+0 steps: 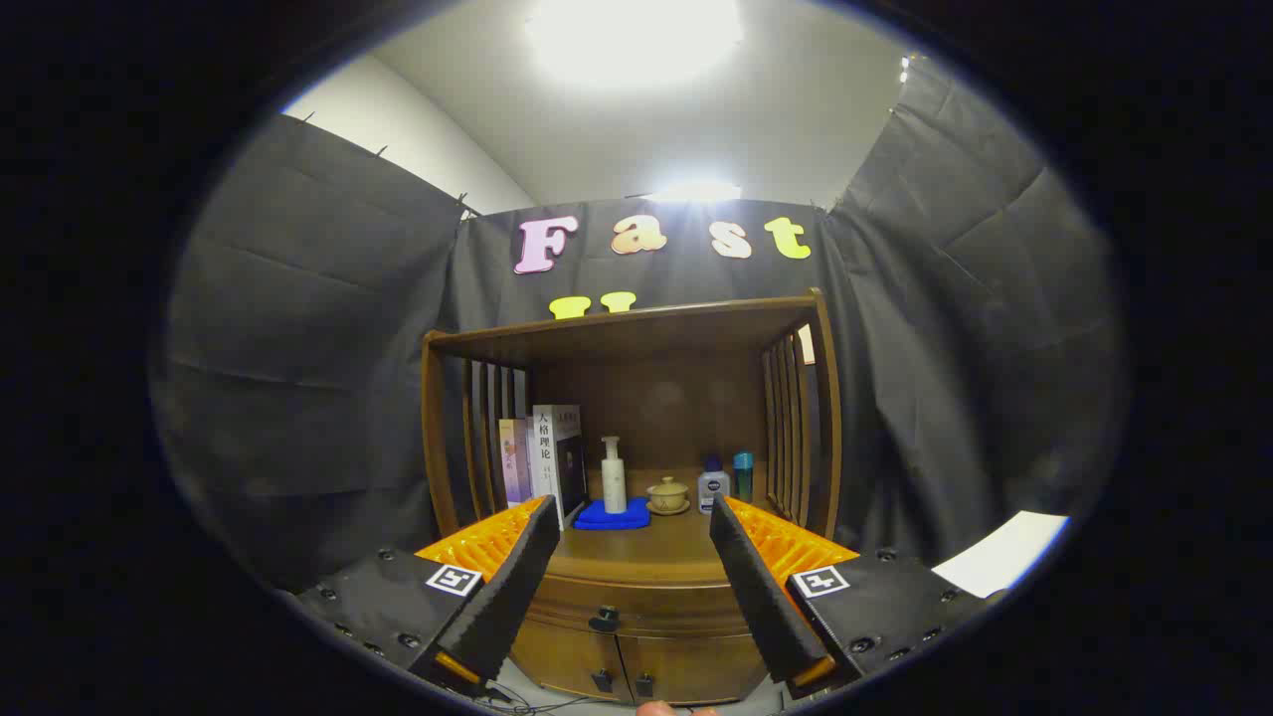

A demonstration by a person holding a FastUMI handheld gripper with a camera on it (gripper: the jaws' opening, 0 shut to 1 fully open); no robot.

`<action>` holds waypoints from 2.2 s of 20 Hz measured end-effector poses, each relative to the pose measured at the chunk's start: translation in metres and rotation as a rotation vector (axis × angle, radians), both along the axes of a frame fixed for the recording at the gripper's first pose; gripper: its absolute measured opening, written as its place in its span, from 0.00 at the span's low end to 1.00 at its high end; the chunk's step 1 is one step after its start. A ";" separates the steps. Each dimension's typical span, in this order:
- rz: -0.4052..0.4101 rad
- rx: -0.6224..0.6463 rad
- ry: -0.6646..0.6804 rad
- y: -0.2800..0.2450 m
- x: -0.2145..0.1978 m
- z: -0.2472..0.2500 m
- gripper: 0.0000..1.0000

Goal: Pull open the drawer, take out the items inside it, and place them on the countertop above the cabinet.

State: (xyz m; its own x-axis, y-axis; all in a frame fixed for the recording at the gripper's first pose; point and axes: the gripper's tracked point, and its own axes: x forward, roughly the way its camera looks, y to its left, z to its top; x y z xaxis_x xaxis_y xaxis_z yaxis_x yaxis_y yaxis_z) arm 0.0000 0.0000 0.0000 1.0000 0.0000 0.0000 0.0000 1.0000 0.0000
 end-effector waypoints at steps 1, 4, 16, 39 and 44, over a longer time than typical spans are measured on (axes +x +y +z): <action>-0.008 -0.001 -0.004 0.000 -0.001 0.001 0.97; -0.002 -0.018 -0.017 0.006 -0.007 0.002 0.96; 0.035 -0.075 0.017 0.010 -0.013 -0.018 0.98; -0.006 -0.039 0.195 0.000 0.064 -0.128 0.98; -0.009 -0.029 0.270 0.008 0.095 -0.172 0.98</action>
